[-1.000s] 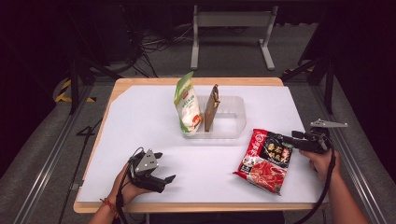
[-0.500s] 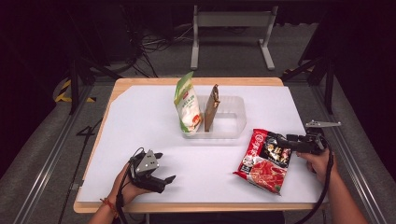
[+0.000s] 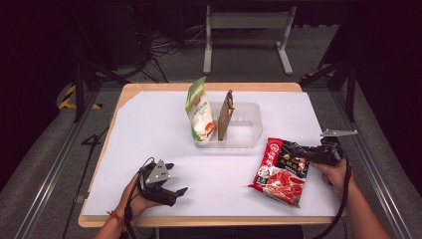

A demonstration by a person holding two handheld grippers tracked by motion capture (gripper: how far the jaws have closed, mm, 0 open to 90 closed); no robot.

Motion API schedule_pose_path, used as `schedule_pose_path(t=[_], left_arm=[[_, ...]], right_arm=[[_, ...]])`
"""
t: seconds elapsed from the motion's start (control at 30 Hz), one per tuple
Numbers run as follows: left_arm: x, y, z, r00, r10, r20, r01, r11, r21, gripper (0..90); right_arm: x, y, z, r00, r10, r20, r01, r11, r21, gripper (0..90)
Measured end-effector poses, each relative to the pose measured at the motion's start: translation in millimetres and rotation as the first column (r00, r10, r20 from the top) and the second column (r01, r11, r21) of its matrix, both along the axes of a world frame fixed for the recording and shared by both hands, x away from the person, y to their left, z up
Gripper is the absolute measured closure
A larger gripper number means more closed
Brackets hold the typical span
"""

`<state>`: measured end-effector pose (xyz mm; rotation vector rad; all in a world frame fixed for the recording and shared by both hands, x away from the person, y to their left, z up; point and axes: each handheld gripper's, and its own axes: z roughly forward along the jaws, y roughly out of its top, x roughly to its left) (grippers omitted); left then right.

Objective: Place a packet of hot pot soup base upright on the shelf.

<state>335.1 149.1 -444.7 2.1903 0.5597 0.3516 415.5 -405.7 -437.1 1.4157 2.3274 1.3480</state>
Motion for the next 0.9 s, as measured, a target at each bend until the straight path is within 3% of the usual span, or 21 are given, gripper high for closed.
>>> schedule_pose_path(t=[0.13,0.43,0.63,0.77,0.9], left_arm=[[0.5,-0.5,-0.3,1.0,0.0,-0.002,0.0,1.0,0.0,10.0],[1.0,-0.5,-0.6,1.0,-0.001,-0.003,0.001,1.0,0.008,10.0],[1.2,-1.6,-1.3,1.0,-0.001,-0.009,0.001,1.0,0.005,10.0],[1.4,-2.6,-1.8,0.9999,-0.002,-0.012,0.002,1.0,0.005,10.0],[1.9,-3.4,-2.4,0.9998,-0.004,-0.017,0.004,0.9999,0.01,10.0]], right_arm=[[-1.4,-0.2,1.2,1.0,0.004,0.005,-0.004,0.998,0.063,73.8],[-9.2,7.4,17.3,0.9952,0.065,0.073,-0.073,0.99,0.12,84.3],[-16.4,11.0,29.3,0.9878,0.086,0.13,-0.103,0.986,0.13,84.7],[-19.0,14.6,34.0,0.9842,0.104,0.143,-0.127,0.979,0.163,83.0],[-20.3,18.4,37.0,0.9815,0.11,0.157,-0.135,0.978,0.158,82.6]])
